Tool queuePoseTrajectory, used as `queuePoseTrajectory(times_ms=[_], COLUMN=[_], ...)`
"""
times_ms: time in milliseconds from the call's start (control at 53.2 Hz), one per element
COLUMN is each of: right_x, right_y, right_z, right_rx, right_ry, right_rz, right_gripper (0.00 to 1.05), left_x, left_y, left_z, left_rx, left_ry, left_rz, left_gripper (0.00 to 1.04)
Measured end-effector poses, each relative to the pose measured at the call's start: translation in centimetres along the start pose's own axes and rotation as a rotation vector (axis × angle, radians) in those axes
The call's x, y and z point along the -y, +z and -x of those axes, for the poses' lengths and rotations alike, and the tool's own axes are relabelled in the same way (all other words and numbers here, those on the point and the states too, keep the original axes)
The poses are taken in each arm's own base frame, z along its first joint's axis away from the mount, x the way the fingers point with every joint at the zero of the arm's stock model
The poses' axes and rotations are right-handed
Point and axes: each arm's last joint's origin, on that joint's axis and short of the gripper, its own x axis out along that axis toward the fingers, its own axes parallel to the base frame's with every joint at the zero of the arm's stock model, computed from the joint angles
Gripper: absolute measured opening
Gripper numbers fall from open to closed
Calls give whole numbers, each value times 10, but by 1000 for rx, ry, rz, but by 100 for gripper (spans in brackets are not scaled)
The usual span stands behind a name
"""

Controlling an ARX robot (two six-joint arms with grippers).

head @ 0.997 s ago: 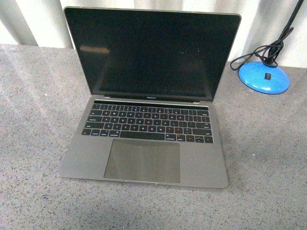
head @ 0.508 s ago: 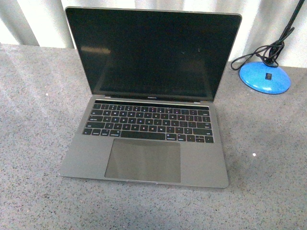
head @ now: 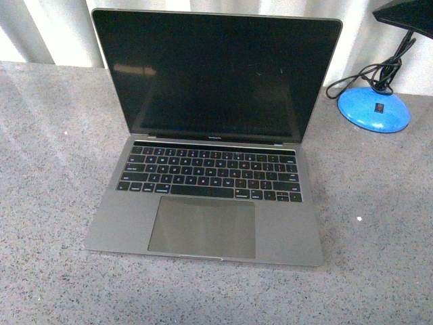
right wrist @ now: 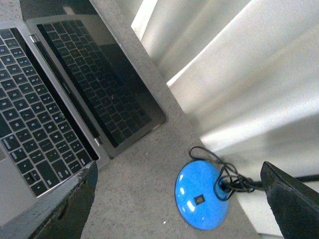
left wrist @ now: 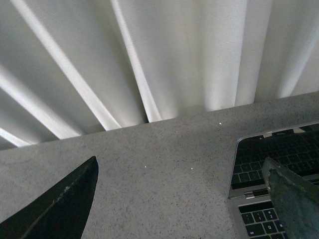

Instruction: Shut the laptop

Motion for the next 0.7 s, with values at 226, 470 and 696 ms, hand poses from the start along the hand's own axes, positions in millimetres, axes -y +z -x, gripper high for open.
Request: queuePoseTrajectory(times_ms=[226,470,696], right_x=[2,12,19], right_y=[13,25,24], right_z=[-21,-38,-51], right_rx=[13,19,6], right_ry=[14,-5,-7], right_rz=[74,84,68], right_gripper=[93,55,16], left_x=[-2,14,38], left_y=[4,33,44], left_z=[-43,-73,-90], left_rx=[-30,0,28], left_ry=[-79,-182,-273], left_rz=[-191,-246,-294], left_gripper=[97,97,61])
